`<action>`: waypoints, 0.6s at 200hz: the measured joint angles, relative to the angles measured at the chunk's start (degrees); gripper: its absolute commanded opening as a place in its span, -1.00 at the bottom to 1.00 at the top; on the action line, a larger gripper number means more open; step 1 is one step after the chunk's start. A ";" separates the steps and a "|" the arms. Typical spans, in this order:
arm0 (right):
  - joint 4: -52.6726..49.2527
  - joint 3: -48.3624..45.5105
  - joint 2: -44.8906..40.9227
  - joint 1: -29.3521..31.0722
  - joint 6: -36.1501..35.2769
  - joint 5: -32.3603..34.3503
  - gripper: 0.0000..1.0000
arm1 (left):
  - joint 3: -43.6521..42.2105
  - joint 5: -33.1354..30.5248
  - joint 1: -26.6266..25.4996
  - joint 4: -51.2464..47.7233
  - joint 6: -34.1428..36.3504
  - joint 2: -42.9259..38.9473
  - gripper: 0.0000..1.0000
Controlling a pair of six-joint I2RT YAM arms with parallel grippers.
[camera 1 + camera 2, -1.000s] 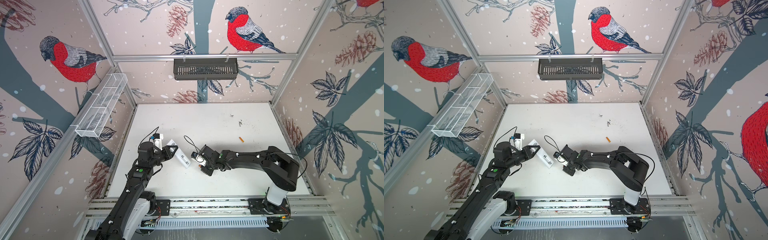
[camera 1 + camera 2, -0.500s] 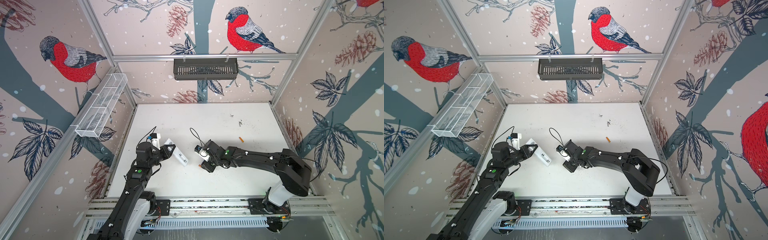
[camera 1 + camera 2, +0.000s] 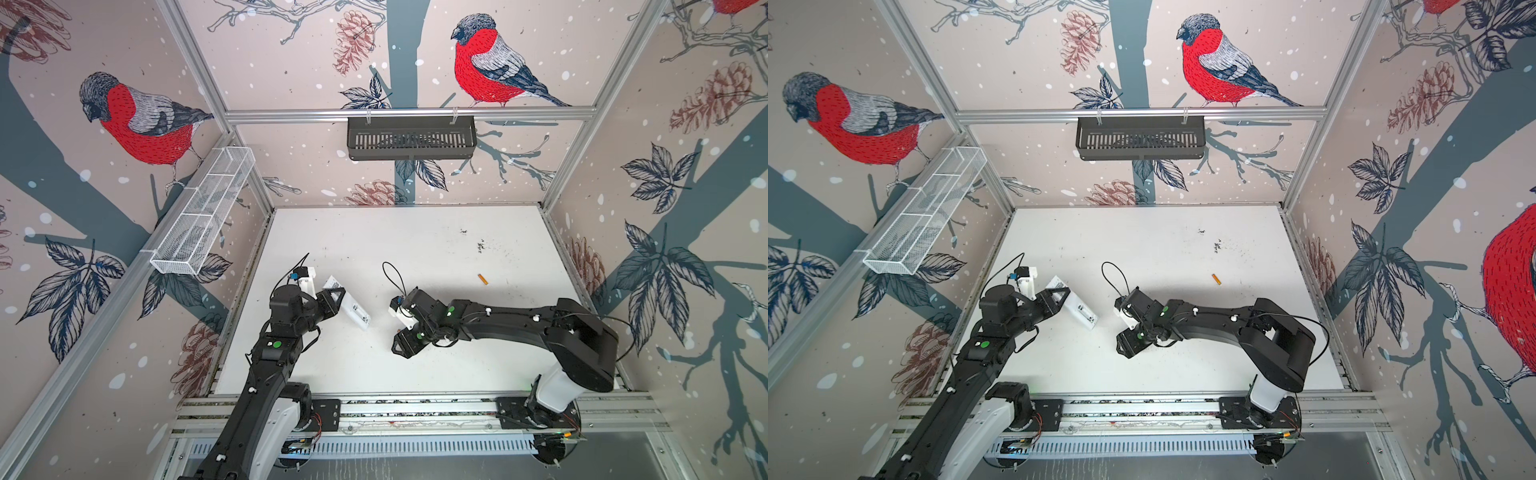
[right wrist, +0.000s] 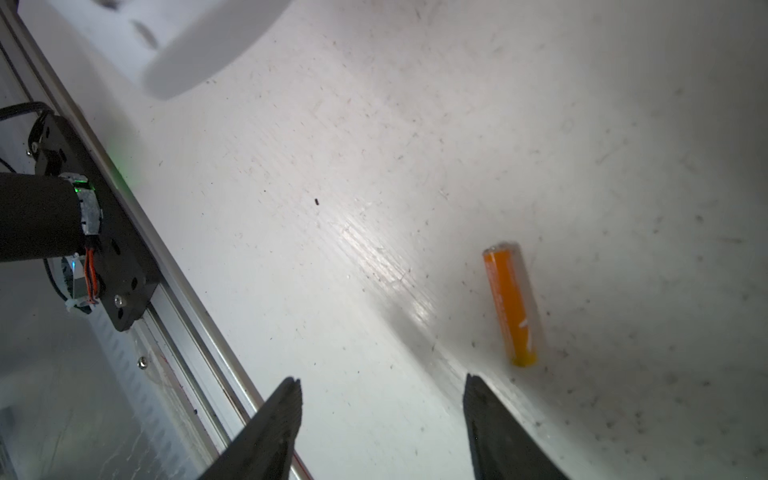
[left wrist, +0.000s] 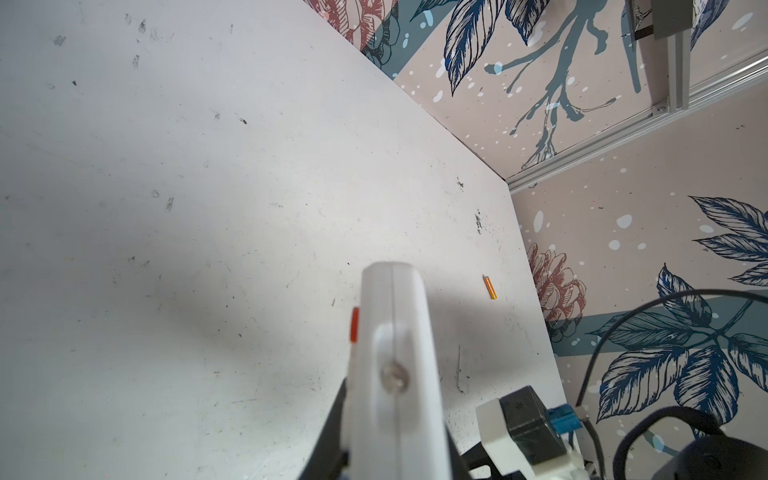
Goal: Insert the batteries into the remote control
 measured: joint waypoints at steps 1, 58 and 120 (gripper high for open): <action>0.13 -0.04 0.00 -0.04 0.39 -0.04 0.38 | 0.02 0.00 0.00 0.00 0.00 -0.02 -1.00; 4.57 -1.88 -0.61 0.00 13.46 -0.24 0.45 | 0.28 -1.44 0.00 -1.38 0.02 -0.98 -1.00; 7.28 -5.77 -0.11 -2.21 19.76 1.40 0.47 | 0.33 -2.43 0.04 -1.40 0.02 -1.68 -1.00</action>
